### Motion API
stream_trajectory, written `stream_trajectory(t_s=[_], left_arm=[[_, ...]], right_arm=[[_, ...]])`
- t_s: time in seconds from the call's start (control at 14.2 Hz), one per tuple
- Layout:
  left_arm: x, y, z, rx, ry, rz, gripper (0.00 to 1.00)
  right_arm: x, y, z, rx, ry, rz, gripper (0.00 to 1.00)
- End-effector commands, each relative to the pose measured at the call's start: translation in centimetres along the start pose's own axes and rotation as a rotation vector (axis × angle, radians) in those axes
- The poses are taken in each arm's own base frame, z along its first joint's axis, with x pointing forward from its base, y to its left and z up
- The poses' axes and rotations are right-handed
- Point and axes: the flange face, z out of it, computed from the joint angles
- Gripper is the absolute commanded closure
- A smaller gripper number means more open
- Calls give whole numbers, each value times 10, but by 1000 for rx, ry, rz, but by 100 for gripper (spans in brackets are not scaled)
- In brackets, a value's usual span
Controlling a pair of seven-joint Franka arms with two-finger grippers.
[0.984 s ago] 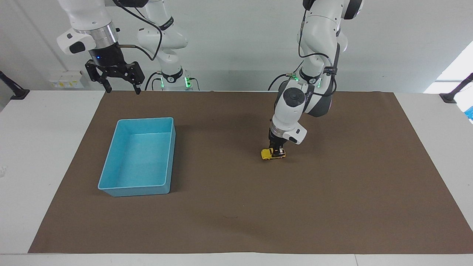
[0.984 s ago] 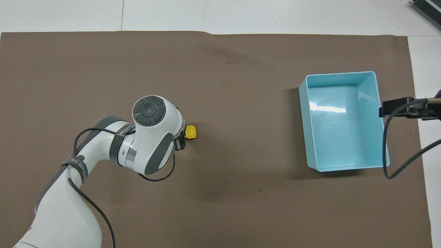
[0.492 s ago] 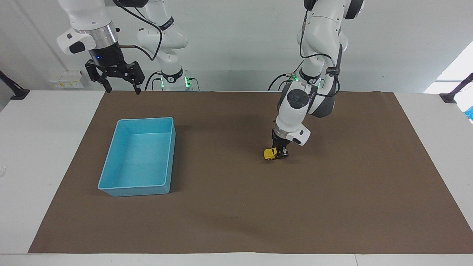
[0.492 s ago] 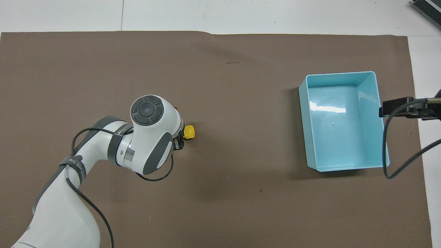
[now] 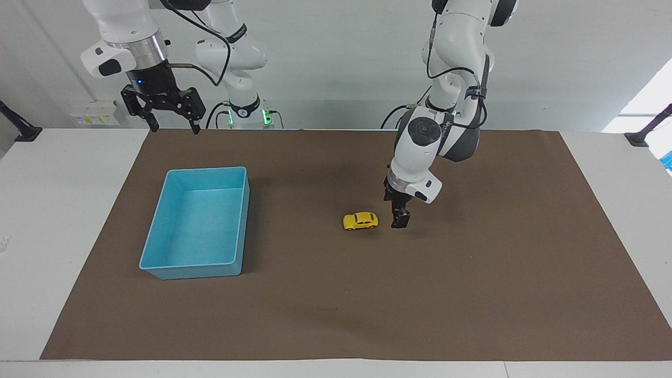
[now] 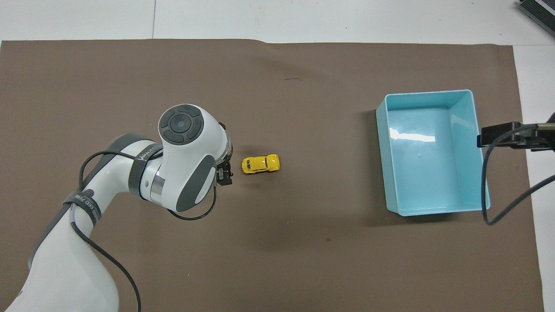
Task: Wind up and store yellow beetle car
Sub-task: 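Release the yellow car so it rolls toward the blue box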
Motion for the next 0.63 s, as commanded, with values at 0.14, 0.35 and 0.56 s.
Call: stream_trajectory(t_s=[0.14, 0.35, 0.56], left_arm=[[0, 1, -9, 0, 4, 12, 0], [1, 8, -28, -31, -14, 9, 0], [-2, 11, -32, -40, -15, 13, 0]], right_arm=[[0, 4, -3, -1, 15, 21, 0], [0, -6, -3, 1, 23, 3, 0], [-1, -9, -4, 2, 25, -2, 0]])
